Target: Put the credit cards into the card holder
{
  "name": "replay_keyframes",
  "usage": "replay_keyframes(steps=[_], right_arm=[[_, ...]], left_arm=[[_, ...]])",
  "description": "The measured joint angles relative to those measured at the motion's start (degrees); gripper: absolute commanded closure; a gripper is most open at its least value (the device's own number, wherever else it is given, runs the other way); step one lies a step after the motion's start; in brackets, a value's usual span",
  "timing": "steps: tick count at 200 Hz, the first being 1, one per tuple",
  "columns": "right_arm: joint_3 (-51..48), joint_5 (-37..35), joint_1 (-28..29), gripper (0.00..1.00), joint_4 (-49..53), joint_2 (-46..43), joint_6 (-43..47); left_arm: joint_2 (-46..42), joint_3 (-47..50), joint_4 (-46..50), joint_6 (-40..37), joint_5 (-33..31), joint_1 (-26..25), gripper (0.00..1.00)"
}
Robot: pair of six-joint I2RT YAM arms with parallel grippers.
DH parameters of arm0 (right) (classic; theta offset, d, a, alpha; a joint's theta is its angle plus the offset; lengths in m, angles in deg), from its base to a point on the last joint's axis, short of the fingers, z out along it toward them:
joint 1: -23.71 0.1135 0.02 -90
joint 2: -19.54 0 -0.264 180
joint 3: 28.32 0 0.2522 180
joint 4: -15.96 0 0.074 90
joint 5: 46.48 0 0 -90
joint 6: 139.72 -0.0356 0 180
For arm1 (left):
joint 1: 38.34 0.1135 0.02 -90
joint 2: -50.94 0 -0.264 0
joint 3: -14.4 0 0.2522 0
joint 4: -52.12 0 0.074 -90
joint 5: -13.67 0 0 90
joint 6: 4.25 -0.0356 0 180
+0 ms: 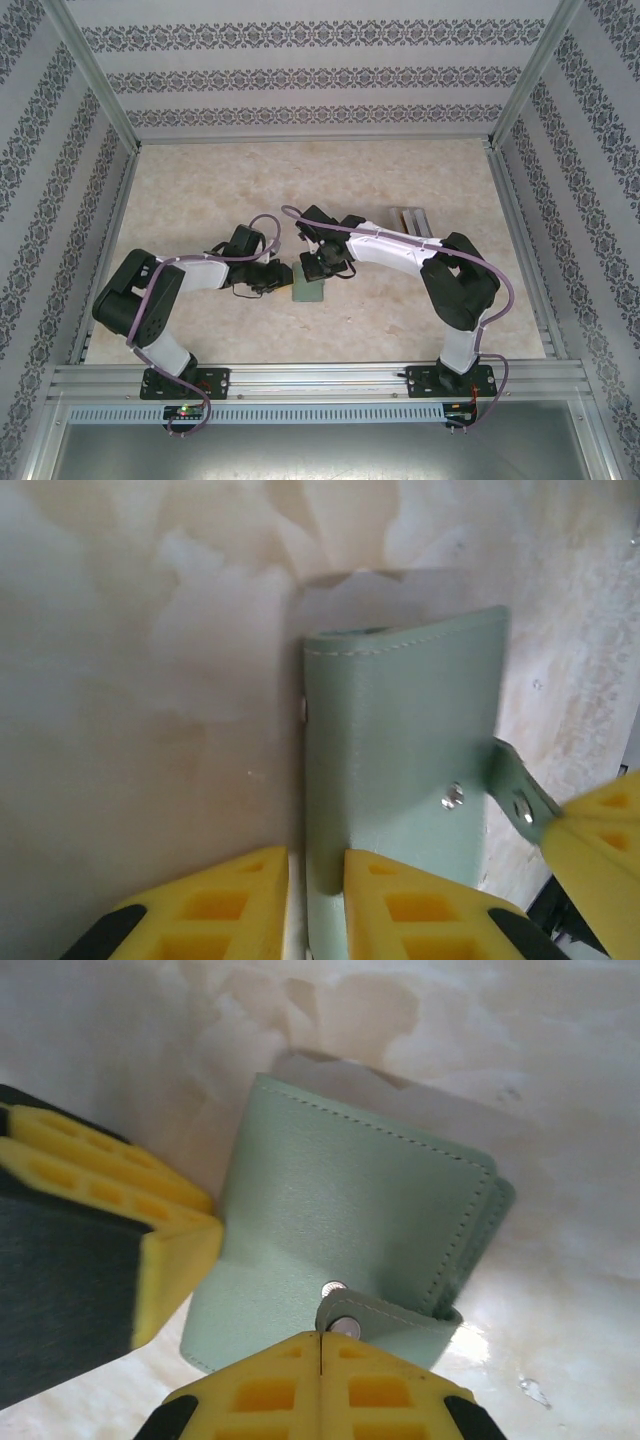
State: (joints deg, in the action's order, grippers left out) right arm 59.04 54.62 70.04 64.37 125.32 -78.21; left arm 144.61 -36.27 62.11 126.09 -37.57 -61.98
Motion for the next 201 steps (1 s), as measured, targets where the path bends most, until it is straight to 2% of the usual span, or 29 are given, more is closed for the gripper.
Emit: replay_keyframes(steps=[58,201], right_arm=[[0.00,3.45,-1.25,1.00,-0.85,1.97,1.20],[0.44,6.16,-2.01,1.00,-0.72,4.37,3.26]], left_arm=[[0.76,0.04,-2.97,1.16,-0.48,-0.66,0.79],[1.49,-0.11,-3.39,1.84,-0.39,-0.68,0.80]])
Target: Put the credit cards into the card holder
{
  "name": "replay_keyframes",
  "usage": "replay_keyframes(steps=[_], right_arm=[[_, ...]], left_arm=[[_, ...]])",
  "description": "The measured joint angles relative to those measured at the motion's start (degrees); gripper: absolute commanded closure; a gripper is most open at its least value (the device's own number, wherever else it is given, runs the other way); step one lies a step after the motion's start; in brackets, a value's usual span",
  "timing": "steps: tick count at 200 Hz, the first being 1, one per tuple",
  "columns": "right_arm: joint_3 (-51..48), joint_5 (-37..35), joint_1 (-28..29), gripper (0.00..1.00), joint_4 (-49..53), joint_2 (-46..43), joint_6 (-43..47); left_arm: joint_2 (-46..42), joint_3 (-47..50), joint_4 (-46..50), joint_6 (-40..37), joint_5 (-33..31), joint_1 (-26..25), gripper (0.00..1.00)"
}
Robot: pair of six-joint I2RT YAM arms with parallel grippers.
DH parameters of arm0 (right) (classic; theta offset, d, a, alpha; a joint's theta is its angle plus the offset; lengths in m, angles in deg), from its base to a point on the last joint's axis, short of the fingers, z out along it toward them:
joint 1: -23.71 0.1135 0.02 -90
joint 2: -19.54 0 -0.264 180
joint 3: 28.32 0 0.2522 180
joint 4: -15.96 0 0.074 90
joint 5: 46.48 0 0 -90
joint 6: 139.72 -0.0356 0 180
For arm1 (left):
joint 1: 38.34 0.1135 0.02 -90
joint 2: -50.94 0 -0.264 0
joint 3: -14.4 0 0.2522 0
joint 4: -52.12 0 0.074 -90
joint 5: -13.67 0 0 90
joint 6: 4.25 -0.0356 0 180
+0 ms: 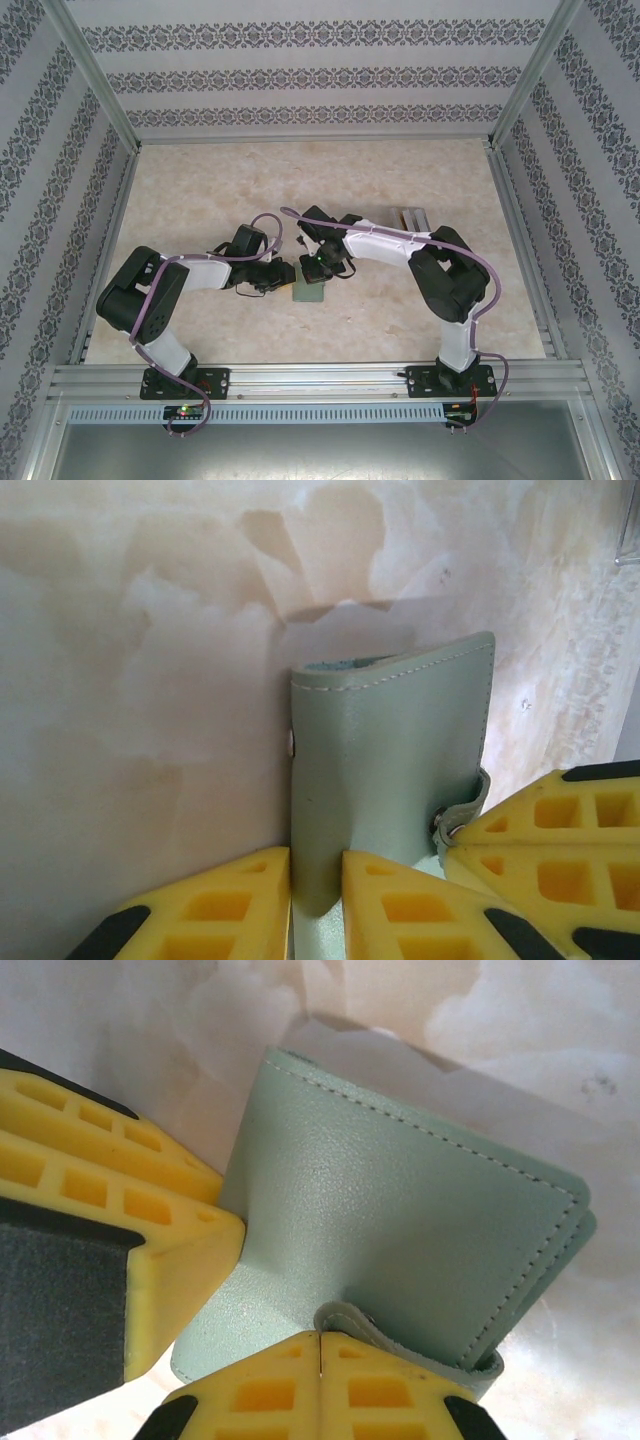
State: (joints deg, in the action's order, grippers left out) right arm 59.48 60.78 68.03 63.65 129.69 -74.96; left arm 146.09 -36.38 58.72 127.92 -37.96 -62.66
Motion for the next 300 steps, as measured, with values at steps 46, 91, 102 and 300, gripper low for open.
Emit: replay_keyframes(steps=[46,91,102,300], right_arm=[[0.22,2.25,-1.09,1.00,-0.11,0.44,0.00],[0.11,4.72,-2.60,1.00,-0.26,0.28,-0.07],[0.04,5.20,-2.97,1.00,-0.37,0.15,-0.07],[-0.50,9.20,-4.07,1.00,-2.05,0.17,-0.02]], left_arm=[[0.04,-0.02,0.00,0.00,0.00,0.00,0.80],[0.09,-0.09,0.04,0.00,-0.02,0.00,0.80],[0.11,-0.11,0.04,0.00,-0.02,0.00,0.80],[0.28,-0.52,0.72,-0.02,-0.11,0.00,0.80]])
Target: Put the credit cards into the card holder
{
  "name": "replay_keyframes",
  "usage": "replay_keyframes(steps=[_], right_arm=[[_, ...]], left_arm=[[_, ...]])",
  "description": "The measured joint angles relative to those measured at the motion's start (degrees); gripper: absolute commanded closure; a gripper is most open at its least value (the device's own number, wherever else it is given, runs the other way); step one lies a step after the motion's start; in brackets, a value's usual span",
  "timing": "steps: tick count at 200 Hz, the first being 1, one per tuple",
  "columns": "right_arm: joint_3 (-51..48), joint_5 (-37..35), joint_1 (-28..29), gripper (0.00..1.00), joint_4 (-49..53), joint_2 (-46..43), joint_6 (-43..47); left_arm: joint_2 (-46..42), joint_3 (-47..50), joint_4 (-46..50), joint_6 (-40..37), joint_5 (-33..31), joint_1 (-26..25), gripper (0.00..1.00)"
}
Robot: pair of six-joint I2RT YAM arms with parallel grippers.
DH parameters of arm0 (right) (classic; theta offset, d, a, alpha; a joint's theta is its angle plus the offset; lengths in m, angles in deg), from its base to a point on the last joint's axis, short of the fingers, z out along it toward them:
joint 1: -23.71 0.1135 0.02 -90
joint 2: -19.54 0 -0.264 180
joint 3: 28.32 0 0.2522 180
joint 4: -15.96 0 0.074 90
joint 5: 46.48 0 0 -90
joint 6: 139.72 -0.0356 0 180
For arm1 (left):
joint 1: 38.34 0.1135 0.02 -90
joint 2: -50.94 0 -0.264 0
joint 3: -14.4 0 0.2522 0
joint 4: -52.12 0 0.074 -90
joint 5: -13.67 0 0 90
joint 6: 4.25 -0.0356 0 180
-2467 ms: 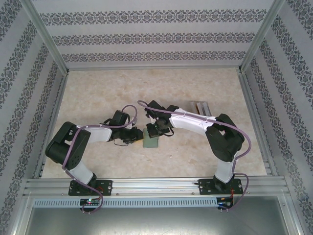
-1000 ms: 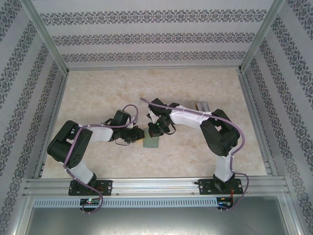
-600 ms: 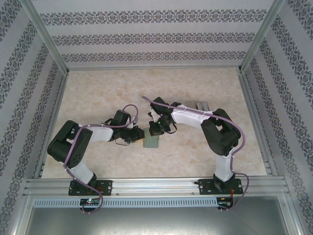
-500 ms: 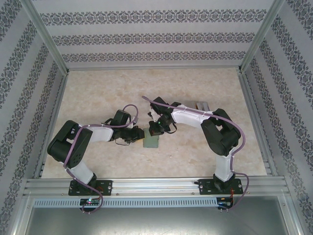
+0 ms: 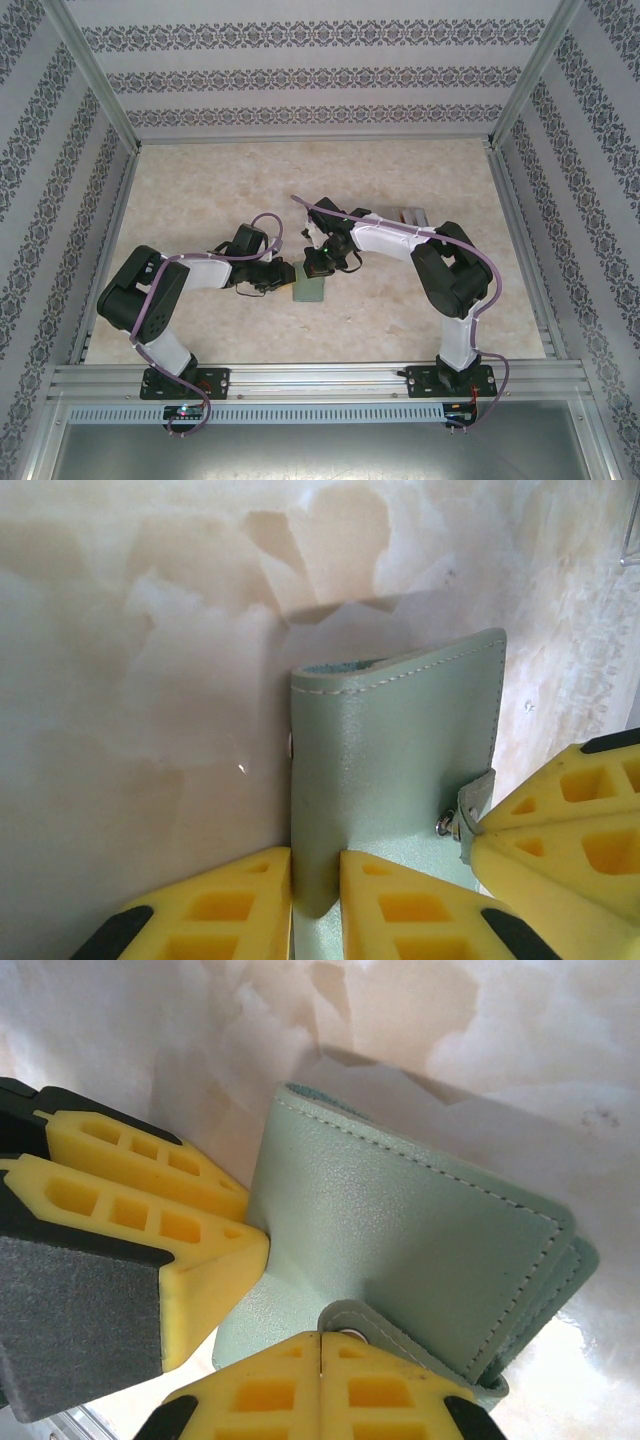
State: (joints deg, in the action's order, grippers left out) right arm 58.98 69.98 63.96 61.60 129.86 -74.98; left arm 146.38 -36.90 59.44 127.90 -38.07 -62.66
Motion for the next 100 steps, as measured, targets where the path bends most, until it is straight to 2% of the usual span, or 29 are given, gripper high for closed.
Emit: replay_keyframes(steps=[100], right_arm=[[1.36,1.62,-0.59,1.00,0.70,2.82,0.17]], left_arm=[[0.74,-1.29,1.27,-0.04,0.09,-0.02,0.81]])
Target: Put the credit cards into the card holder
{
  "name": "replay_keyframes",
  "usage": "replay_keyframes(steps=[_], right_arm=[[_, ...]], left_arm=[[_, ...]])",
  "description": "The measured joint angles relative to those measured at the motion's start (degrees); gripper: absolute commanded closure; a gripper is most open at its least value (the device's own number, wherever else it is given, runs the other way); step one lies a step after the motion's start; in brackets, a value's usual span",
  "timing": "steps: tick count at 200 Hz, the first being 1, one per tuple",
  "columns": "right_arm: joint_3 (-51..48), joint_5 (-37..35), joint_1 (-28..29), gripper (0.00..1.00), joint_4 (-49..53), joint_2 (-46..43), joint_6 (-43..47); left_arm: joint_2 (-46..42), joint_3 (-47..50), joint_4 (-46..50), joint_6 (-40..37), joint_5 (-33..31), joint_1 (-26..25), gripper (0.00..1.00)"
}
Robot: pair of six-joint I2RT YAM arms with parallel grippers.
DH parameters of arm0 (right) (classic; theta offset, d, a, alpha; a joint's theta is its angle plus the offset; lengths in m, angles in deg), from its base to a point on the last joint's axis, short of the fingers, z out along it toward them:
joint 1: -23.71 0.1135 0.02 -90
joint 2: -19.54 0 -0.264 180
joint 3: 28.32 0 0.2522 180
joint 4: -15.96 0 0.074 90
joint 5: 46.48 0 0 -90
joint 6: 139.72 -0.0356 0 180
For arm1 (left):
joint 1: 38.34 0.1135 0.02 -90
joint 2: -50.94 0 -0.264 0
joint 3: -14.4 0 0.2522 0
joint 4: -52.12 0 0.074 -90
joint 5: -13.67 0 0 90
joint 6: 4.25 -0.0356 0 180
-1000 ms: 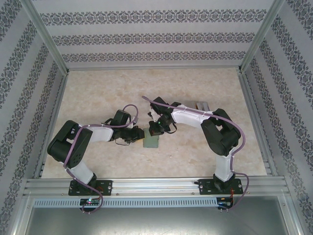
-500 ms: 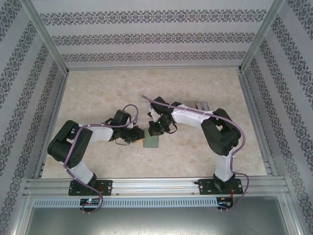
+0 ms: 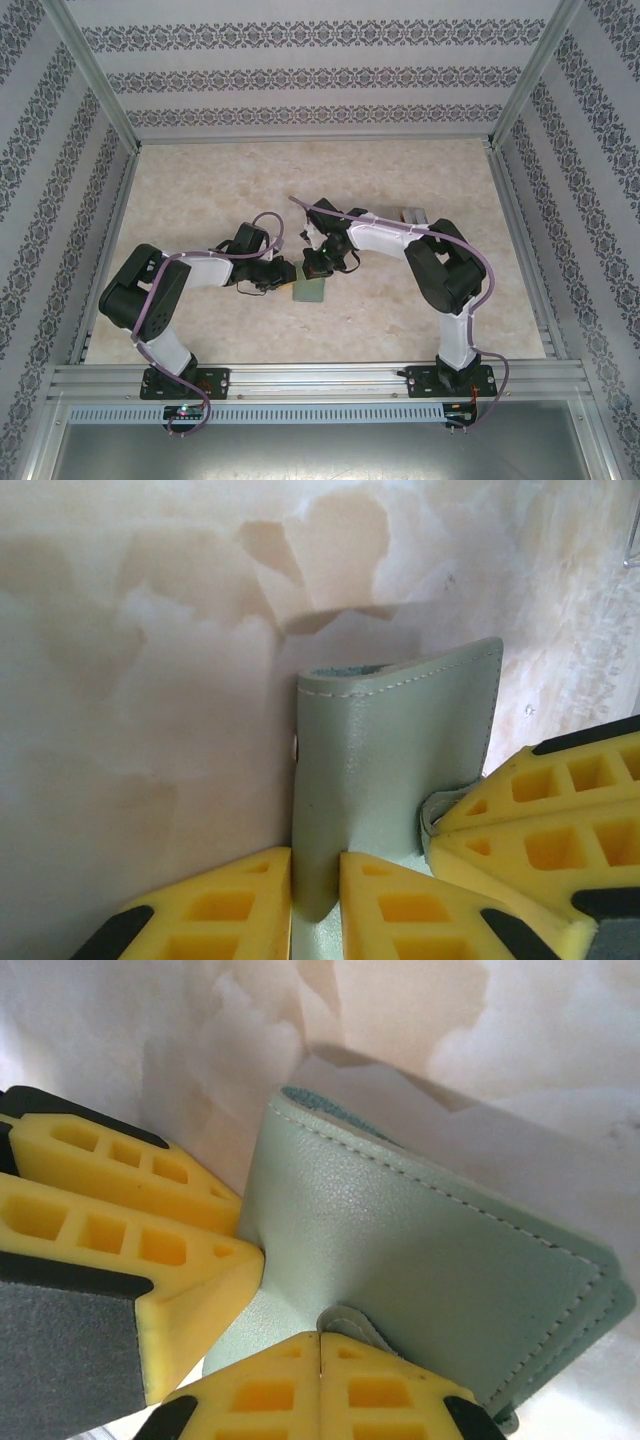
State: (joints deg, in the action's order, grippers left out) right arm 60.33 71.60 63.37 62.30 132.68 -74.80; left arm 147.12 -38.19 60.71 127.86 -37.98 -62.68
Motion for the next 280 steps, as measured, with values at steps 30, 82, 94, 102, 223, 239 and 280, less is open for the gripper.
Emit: replay_keyframes(steps=[30,82,94,102,223,239,280], right_arm=[[-0.04,2.54,-1.29,1.00,-0.07,0.83,-0.04],[-3.39,12.24,-5.05,1.00,-4.59,1.79,-0.44],[-3.80,13.07,-5.05,0.90,-5.27,1.64,-0.44],[-3.89,13.09,-5.05,0.86,-5.49,1.25,-0.68],[-6.99,4.11,-5.05,0.67,-7.85,-13.60,-2.03],[-8.87,2.95,-5.01,0.67,-7.58,-13.68,-1.90],[-8.70,-3.02,-1.95,0.68,-5.44,-13.33,-0.68]], left_arm=[[0.00,0.00,0.04,0.00,-0.02,0.00,0.81],[-0.02,0.00,0.09,0.00,-0.02,0.00,0.81],[-0.07,0.00,0.20,0.00,-0.07,0.00,0.81],[-0.13,0.00,0.22,0.00,-0.11,0.00,0.81],[-7.21,-1.25,4.42,0.00,-6.36,-0.09,0.76],[-8.85,-1.84,5.46,-0.07,-7.23,-0.09,0.75],[-9.77,-2.64,7.39,-0.09,-8.68,-0.04,0.73]])
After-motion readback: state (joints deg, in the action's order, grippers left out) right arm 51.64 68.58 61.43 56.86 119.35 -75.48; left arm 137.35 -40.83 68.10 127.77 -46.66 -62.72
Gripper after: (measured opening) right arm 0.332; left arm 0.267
